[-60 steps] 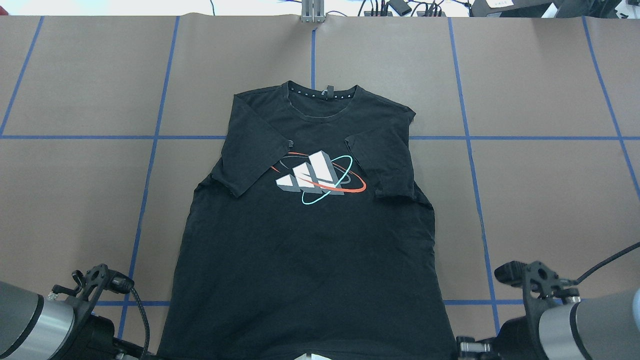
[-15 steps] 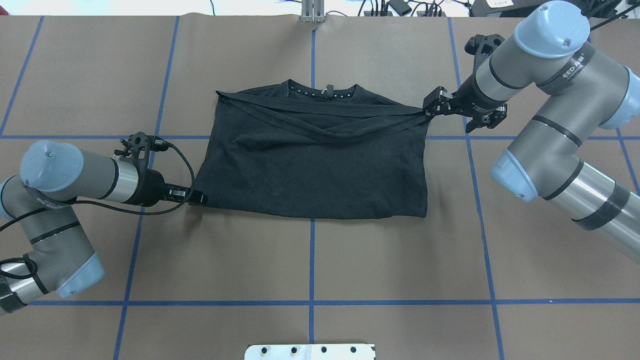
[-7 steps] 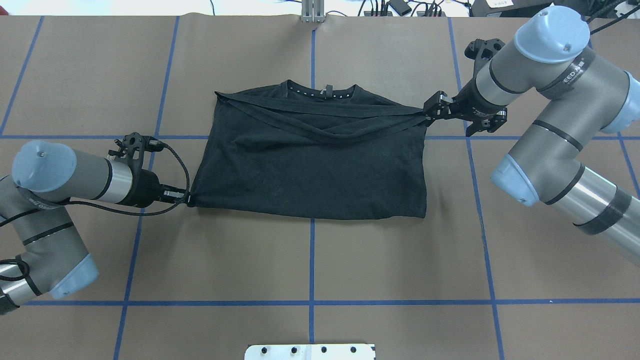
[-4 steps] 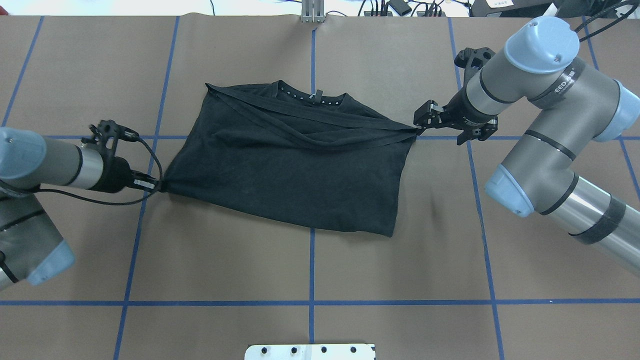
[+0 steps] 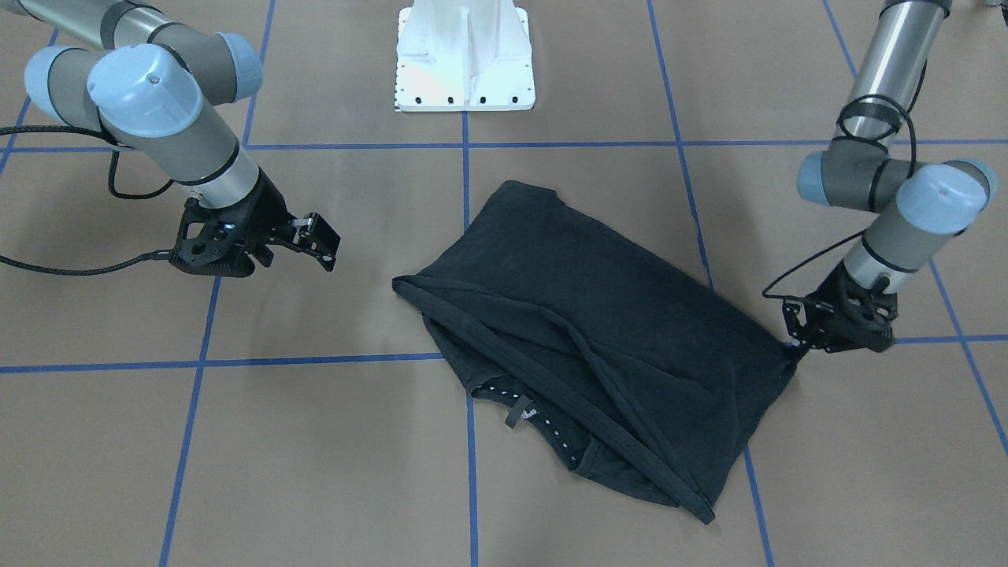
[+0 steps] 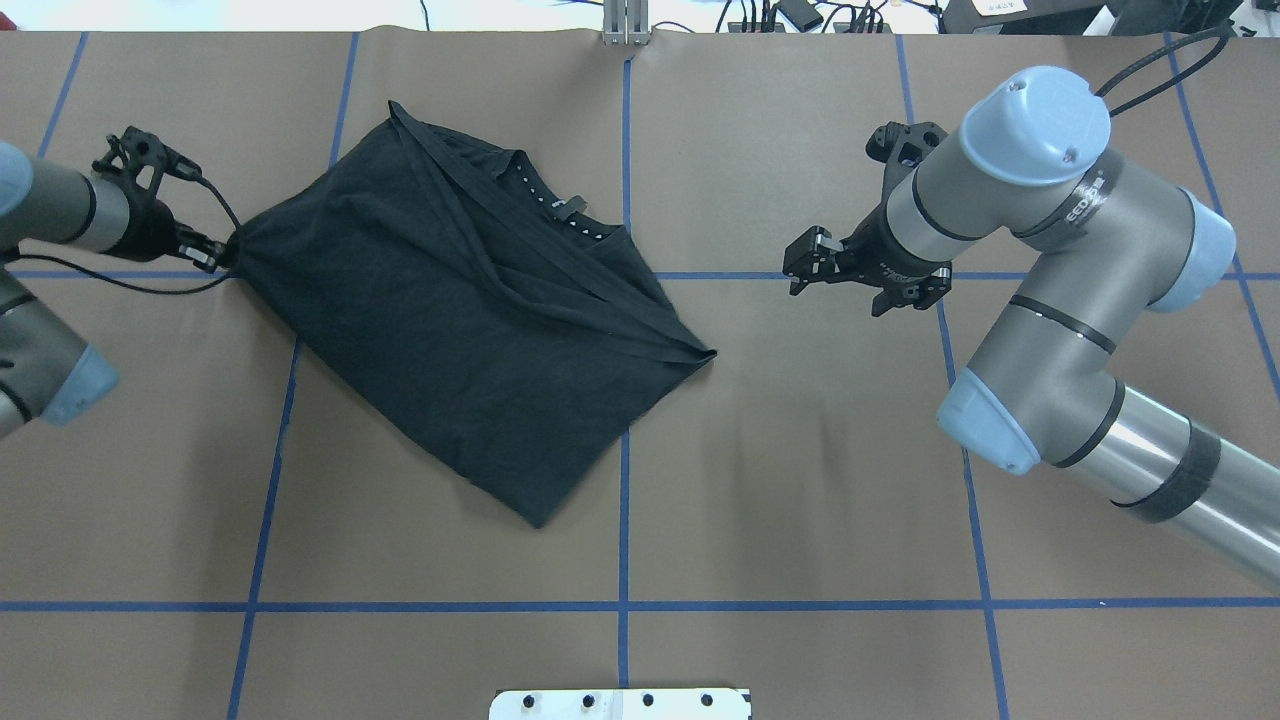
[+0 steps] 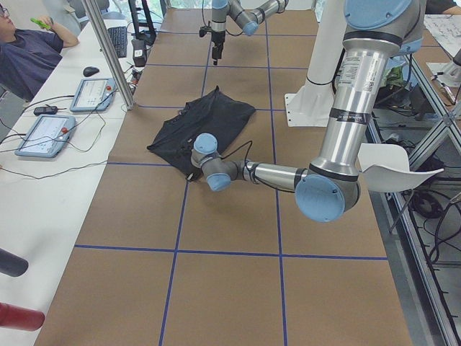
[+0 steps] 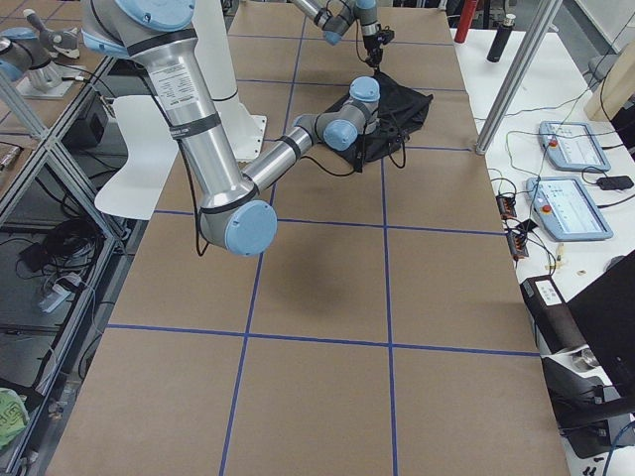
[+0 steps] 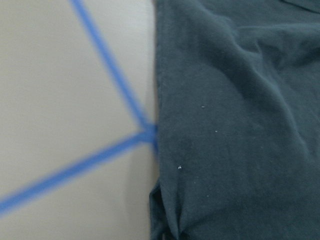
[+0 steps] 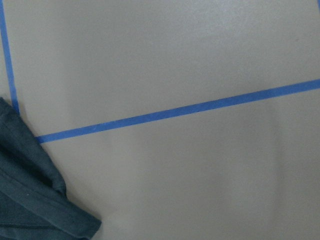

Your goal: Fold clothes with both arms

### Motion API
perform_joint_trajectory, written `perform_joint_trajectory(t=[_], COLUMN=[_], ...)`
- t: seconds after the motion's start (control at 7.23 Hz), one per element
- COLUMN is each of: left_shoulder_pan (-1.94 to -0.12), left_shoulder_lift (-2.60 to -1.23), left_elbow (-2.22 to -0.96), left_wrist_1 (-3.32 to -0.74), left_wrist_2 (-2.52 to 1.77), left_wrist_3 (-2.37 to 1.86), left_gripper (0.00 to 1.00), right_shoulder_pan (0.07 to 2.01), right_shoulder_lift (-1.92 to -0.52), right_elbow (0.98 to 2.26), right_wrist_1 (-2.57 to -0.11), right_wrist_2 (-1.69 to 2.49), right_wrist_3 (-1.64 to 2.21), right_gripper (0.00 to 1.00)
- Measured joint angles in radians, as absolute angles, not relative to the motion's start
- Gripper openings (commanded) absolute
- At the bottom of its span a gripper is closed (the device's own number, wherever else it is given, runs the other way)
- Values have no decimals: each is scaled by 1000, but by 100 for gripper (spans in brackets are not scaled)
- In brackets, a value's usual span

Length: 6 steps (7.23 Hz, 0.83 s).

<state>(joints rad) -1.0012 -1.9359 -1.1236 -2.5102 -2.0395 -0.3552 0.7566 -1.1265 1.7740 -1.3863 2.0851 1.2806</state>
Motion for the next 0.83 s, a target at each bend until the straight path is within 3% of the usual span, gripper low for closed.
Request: perform_joint_trajectory(t=[0.14, 0.41, 0.83], left_shoulder_pan=[-1031, -1051, -1104], left_shoulder_lift=[-2026, -2128, -2112], left_elbow=[-998, -871, -956], left_wrist_1=[-2513, -2514, -2507], left_wrist_2=[-2033, -2019, -2157], left_wrist_3=[-306, -279, -259], left_gripper=[0, 99, 100], right_shoulder_pan=[738, 721, 705], right_shoulder_lift=[-1118, -1105, -1070], right_elbow=[1774, 1769, 1746], right_wrist_1=[-1386, -1386, -1384], right_wrist_2=[2075, 2069, 2049], right_wrist_3=[1298, 1315, 1319], right_gripper=[100, 100, 100])
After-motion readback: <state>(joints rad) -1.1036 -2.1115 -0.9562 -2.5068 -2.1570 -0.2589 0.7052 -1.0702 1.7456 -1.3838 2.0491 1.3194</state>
